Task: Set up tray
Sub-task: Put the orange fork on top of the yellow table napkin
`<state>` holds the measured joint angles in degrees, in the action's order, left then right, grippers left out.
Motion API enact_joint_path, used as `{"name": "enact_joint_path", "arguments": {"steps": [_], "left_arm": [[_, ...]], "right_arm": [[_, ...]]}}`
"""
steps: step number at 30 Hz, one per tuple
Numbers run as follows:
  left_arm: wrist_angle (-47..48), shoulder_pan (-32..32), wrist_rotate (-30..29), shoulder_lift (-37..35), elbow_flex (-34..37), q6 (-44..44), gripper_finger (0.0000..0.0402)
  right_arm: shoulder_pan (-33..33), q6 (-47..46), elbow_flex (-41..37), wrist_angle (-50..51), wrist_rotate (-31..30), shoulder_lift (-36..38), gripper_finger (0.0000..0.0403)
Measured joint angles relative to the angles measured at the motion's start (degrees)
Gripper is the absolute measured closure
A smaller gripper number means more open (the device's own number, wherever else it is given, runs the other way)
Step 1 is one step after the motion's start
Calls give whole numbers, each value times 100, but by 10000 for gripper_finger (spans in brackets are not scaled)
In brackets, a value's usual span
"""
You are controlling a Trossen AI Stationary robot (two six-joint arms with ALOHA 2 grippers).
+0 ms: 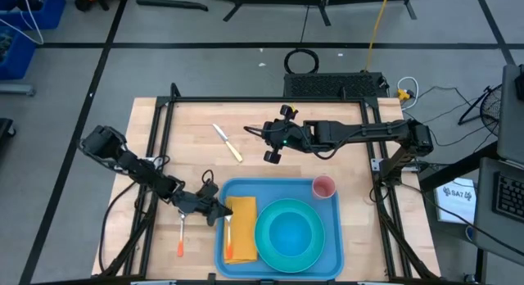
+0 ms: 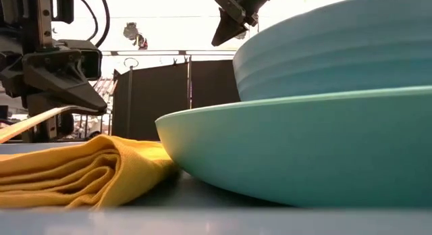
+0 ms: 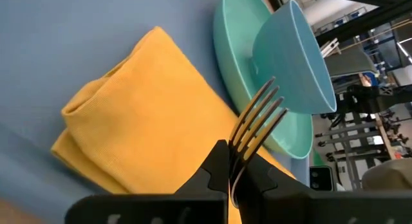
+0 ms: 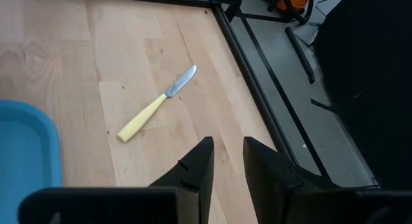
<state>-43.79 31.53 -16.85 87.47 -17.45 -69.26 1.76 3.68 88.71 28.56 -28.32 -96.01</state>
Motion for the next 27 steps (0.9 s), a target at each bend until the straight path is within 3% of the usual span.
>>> {"name": "enact_joint_path", "arguments": {"steps": [6, 27], "left_arm": [[95, -61, 80, 248, -7, -140, 387], [-13, -269, 184, 295, 7, 310, 229]], "right_arm": [[0, 7, 0, 0, 2, 0, 328], [0, 22, 0, 0, 4, 0, 328]]}}
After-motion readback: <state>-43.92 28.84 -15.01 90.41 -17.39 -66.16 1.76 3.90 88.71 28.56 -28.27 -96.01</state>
